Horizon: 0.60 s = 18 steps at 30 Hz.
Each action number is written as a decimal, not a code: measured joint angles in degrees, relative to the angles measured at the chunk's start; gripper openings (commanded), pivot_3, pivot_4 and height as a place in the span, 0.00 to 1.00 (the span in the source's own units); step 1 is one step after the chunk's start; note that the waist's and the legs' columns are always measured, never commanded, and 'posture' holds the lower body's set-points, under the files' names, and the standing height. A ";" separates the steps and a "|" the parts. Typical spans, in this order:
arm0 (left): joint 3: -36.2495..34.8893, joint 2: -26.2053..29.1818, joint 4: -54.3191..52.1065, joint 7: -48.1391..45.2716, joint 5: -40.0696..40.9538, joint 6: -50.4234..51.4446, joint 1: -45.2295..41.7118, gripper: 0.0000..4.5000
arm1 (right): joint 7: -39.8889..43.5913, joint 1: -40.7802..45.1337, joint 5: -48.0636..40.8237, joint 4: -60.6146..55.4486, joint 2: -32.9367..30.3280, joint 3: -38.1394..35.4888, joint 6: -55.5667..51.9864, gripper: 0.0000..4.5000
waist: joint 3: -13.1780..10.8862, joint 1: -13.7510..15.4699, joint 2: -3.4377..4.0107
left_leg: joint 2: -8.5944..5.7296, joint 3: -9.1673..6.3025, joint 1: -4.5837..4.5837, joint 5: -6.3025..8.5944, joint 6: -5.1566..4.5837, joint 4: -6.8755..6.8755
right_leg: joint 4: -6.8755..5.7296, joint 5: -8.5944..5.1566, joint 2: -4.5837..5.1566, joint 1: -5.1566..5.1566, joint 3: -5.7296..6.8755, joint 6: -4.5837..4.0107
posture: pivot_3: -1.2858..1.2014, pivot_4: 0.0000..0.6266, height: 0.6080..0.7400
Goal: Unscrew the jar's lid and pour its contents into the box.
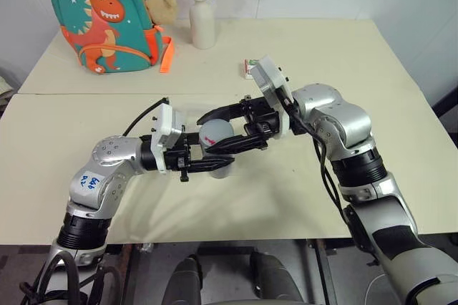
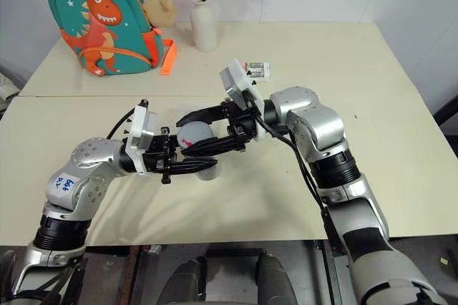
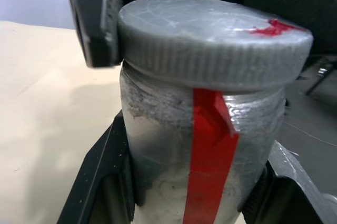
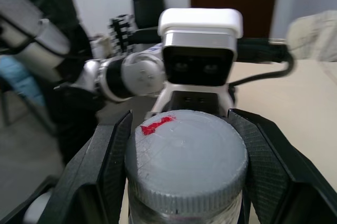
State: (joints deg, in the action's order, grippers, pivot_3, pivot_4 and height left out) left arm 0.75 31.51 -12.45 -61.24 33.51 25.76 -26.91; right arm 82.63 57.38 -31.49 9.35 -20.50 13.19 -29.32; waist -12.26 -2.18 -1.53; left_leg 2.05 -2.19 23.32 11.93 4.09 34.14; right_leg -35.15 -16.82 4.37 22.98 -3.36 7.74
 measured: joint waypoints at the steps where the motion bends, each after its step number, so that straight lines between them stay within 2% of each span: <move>1: 0.00 -0.12 0.00 -0.03 0.00 0.00 0.00 0.44 | 0.26 0.08 0.00 0.13 0.00 0.00 0.03 0.57 | 0.00 0.05 0.00 | 0.00 0.00 0.01 0.00 0.00 0.00 | -0.02 -0.01 0.00 0.02 0.00 0.01 | 0.52 0.24 1.00; 4: -0.05 -0.45 -0.02 0.08 -0.01 -0.20 0.16 0.44 | 0.40 0.13 -0.05 0.19 -0.01 -0.05 -0.19 0.57 | 0.00 0.13 0.00 | 0.00 0.00 0.03 0.00 0.01 0.00 | -0.06 -0.02 0.00 0.06 -0.01 0.01 | 0.52 0.24 1.00; 6: -0.03 -0.83 -0.03 0.28 -0.02 -0.20 0.55 0.44 | 0.37 0.17 -0.18 0.07 -0.21 -0.04 -1.60 0.74 | 0.00 0.17 0.00 | 0.00 0.00 0.03 0.00 0.01 0.01 | -0.13 -0.03 0.00 0.08 -0.02 0.00 | 0.52 0.24 1.00; 10: -0.23 -1.50 -0.16 1.14 0.05 -0.25 1.20 0.44 | -0.69 0.12 -0.17 -0.37 -0.85 -0.20 -4.30 1.00 | 0.00 0.28 0.00 | 0.00 0.00 0.03 -0.01 0.03 0.05 | -0.31 -0.06 0.00 0.19 -0.04 -0.05 | 0.52 0.24 1.00; 18: -4.44 0.40 1.30 5.60 -1.88 -2.12 1.37 0.44 | -10.30 -3.52 -0.10 -5.01 0.96 -5.12 -3.02 1.00 | 0.00 0.25 0.00 | 0.00 0.00 0.08 -0.05 0.07 0.05 | -0.52 -0.10 0.00 0.39 -0.05 -0.12 | 0.52 0.24 1.00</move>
State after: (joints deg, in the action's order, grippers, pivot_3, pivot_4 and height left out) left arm -3.69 31.91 -11.15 -55.64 31.63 23.64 -25.53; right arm 72.33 53.86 -31.59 4.34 -19.54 8.07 -32.33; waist -12.26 -1.93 -1.53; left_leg 2.05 -2.19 23.41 11.88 4.16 34.19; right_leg -35.67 -16.91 4.36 23.37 -3.41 7.62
